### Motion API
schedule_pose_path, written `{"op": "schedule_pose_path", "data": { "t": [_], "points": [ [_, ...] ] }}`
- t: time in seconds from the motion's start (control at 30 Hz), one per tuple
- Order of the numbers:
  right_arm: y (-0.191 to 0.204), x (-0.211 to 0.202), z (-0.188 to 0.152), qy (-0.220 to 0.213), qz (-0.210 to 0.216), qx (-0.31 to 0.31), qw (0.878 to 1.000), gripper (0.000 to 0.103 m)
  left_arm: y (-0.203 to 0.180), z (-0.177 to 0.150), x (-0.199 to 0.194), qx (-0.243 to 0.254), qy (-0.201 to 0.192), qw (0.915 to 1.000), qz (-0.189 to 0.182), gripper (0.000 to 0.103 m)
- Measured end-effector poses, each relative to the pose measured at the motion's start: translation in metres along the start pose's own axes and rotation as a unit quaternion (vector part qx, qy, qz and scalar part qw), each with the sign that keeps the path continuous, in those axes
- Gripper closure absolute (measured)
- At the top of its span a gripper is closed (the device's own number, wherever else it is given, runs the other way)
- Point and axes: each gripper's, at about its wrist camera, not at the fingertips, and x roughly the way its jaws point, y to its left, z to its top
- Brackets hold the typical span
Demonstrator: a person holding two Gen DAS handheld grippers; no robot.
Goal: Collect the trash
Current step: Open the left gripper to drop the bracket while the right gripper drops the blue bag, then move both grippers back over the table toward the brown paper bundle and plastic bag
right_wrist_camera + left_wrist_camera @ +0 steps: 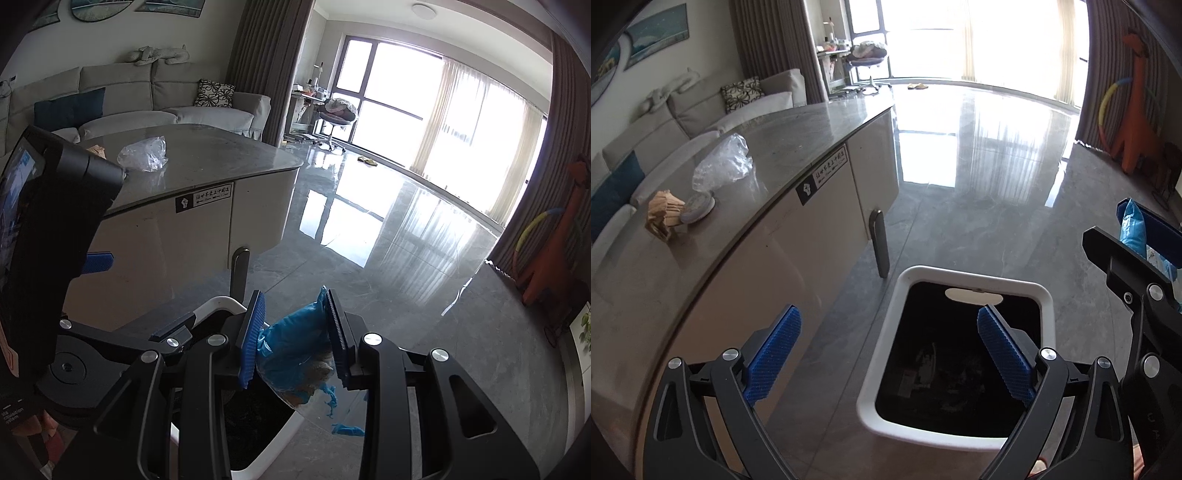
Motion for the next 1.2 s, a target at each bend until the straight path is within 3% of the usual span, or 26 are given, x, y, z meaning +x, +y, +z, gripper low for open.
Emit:
{"op": "schedule_pose_path", "data": {
  "t": [0.5,0.73,1.2],
  "points": [
    [0.021,0.033,-0.008,0.035,0.016,0.009,0.999,0.066,0.049,-0.004,-0.001,-0.021,-0.005,0.9990,0.039,0.007],
    [0.015,0.039,-0.009,0.041,-0.005,0.020,0.999,0.006,0.062,-0.003,-0.004,-0.034,-0.008,0.9985,0.042,0.007],
    [0.022,0.031,0.004,0.007,-0.016,0.009,1.000,0.004,0.067,0.003,-0.017,-0.043,-0.026,0.9978,0.042,0.006]
  ]
}}
